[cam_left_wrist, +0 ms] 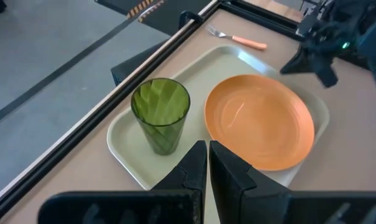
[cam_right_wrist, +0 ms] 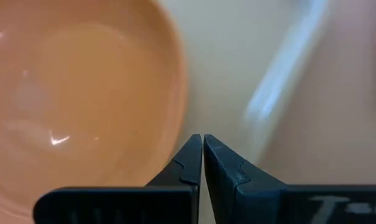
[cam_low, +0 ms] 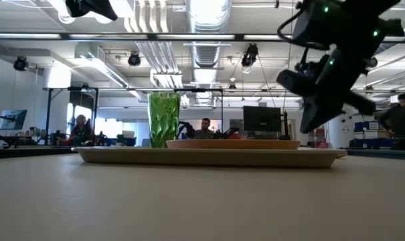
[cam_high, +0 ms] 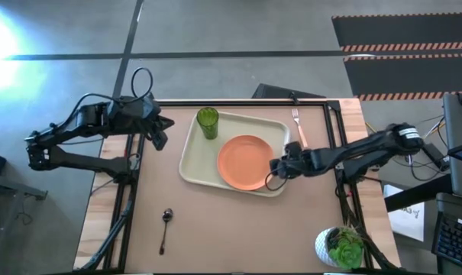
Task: Pick and place plate/cup/fork/spoon on tray
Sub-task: Adjust the orange plate in the light brown serving tray
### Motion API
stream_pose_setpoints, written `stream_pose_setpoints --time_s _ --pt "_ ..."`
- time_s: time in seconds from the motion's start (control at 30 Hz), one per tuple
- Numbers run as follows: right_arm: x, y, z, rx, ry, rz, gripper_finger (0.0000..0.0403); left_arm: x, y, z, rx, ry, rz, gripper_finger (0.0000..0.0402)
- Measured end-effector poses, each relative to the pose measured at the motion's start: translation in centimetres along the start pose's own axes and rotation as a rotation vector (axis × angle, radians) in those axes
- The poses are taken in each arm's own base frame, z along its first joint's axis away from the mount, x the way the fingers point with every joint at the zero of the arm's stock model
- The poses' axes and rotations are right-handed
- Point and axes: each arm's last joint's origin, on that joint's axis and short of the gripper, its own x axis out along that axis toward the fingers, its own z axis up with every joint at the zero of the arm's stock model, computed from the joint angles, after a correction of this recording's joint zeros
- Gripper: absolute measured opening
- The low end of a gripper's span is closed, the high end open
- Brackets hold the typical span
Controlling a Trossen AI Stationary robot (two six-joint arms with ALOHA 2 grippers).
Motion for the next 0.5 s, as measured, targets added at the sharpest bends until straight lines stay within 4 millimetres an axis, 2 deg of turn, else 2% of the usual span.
stream_pose_setpoints --time_s 0.13,0.23,0.37,0.5 --pt "2.7 0.6 -1.6 0.009 0.01 0.021 0.0008 -0.1 0.0 0.0 0.0 -0.001 0.0 0.0" --pt "4.0 1.1 -2.4 0.005 0.031 0.025 0.0008 -0.1 0.0 0.0 -0.001 -0.003 -0.001 0.0" --pt "4.1 1.6 -2.3 -0.008 0.027 0.036 0.0008 -0.2 0.1 -0.1 -0.002 -0.005 -0.001 0.0" --pt "2.6 2.0 -1.1 -0.024 0.023 0.101 0.0008 -0.2 0.1 0.0 -0.004 -0.007 -0.002 0.0"
